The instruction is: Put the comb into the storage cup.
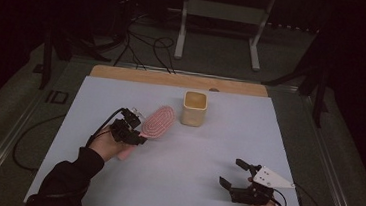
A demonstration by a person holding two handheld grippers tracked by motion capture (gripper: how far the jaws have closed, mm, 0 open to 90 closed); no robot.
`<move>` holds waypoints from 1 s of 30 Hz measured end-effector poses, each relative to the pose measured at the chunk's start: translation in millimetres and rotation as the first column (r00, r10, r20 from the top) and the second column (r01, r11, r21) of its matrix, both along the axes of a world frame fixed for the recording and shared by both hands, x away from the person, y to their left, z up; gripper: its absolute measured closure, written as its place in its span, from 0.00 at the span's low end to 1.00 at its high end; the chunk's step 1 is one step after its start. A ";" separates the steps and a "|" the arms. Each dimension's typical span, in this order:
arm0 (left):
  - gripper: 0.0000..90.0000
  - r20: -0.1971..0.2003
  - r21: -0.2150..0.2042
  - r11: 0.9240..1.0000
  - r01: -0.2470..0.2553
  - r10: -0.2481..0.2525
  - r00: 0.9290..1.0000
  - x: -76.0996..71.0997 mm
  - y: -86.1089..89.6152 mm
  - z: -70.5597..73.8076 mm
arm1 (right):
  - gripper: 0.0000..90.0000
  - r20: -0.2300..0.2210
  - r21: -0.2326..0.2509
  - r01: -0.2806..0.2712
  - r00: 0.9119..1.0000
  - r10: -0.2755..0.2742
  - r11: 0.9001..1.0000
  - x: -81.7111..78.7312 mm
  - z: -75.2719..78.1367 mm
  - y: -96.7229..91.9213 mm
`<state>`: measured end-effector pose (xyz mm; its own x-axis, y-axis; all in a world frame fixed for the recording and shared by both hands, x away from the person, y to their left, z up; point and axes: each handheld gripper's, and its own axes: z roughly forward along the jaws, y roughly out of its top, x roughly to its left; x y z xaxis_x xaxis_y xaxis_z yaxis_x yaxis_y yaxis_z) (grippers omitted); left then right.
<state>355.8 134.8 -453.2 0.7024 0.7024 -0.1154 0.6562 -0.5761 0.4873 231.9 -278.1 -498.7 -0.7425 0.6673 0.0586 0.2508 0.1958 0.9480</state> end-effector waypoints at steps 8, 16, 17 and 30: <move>0.79 0.057 -0.061 0.998 0.017 -0.014 0.998 -8.2 0.0 2.0 | 0.14 0.000 -0.001 0.001 1.000 -0.001 1.000 -0.3 0.1 0.1; 0.79 0.101 -0.117 0.993 0.029 -0.017 0.995 -18.5 -1.5 3.9 | 0.14 0.000 -0.002 0.000 1.000 0.000 1.000 -0.4 0.1 0.6; 0.79 0.109 -0.136 0.990 0.033 -0.018 0.994 -21.1 -1.2 3.5 | 0.14 0.000 0.000 0.000 1.000 0.000 1.000 -0.2 0.0 0.6; 0.79 0.199 -0.220 0.974 0.055 -0.011 0.980 -30.2 2.0 0.4 | 0.14 -0.002 -0.005 0.003 1.000 -0.003 1.000 -0.1 -0.2 1.2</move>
